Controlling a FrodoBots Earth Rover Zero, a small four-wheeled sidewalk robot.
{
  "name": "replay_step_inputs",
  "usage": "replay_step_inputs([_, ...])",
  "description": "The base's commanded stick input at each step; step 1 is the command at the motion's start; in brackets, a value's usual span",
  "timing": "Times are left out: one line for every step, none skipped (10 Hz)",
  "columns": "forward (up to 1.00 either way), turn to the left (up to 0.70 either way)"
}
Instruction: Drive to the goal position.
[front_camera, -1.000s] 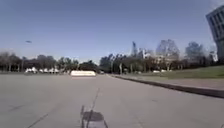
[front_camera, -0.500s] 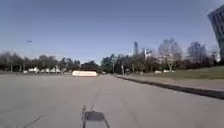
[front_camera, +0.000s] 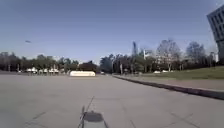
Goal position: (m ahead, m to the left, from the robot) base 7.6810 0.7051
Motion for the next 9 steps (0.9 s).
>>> replay_step_inputs([1.00, 0.03])
replay_step_inputs([1.00, 0.03])
replay_step_inputs([1.00, 0.03])
replay_step_inputs([1.00, 0.03])
replay_step_inputs([1.00, 0.03])
replay_step_inputs([1.00, 0.03])
replay_step_inputs([1.00, 0.03])
replay_step_inputs([1.00, 0.03])
replay_step_inputs([1.00, 0.03])
